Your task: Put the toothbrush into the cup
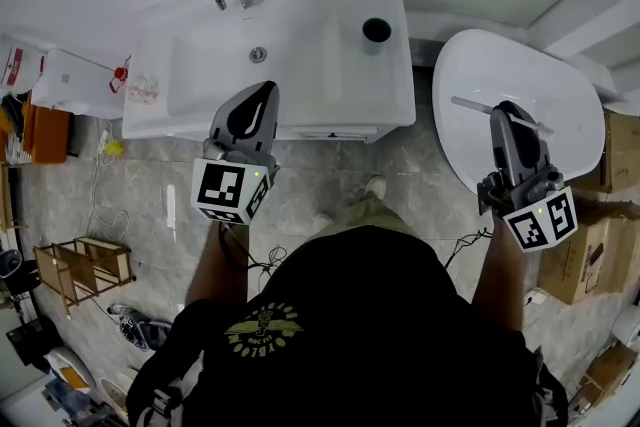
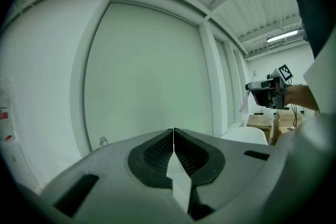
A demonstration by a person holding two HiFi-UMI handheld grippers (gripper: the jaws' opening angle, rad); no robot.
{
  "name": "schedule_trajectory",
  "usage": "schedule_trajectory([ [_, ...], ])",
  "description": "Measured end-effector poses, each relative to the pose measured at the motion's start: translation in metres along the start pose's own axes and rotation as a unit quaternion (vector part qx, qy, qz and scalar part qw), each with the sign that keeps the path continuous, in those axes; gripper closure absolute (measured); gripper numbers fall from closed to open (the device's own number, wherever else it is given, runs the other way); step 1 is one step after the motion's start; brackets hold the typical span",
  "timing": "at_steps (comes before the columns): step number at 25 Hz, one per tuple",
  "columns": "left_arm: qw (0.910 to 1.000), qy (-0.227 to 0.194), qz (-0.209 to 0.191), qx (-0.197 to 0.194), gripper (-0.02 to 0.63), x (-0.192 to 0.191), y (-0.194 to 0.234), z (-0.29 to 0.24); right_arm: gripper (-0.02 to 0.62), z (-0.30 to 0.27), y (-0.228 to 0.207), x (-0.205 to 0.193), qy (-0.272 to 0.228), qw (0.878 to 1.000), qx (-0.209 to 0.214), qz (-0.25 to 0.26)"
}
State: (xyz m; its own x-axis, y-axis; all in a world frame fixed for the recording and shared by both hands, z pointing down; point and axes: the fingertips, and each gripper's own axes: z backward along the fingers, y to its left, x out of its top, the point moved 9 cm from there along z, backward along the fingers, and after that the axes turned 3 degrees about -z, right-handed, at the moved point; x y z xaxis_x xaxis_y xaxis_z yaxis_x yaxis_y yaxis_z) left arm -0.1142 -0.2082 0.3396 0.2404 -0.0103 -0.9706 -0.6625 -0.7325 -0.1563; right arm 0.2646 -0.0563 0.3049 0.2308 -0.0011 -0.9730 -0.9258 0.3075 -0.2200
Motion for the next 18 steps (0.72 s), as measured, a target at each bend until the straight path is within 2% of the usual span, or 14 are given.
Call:
schedule_trajectory([
  [7, 0.9998, 0.000, -0.013, 0.015, 0.592, 0.026, -0.017, -0.037, 0.541, -0.003, -0.051, 0.014, -0.014, 1.000, 0.008, -0.008],
  [12, 0.9990, -0.011, -0.024, 0.036, 0.592, 0.047, -0.035, -0.052, 0.541, -0.008, -0.083, 0.022, -0.015, 0.999, 0.032, -0.013],
  [18, 0.9976, 0.001, -0.040, 0.057, 0.592, 0.050, -0.056, -0.059, 0.541, -0.011, -0.112, 0.029, -0.031, 0.998, 0.049, -0.018],
])
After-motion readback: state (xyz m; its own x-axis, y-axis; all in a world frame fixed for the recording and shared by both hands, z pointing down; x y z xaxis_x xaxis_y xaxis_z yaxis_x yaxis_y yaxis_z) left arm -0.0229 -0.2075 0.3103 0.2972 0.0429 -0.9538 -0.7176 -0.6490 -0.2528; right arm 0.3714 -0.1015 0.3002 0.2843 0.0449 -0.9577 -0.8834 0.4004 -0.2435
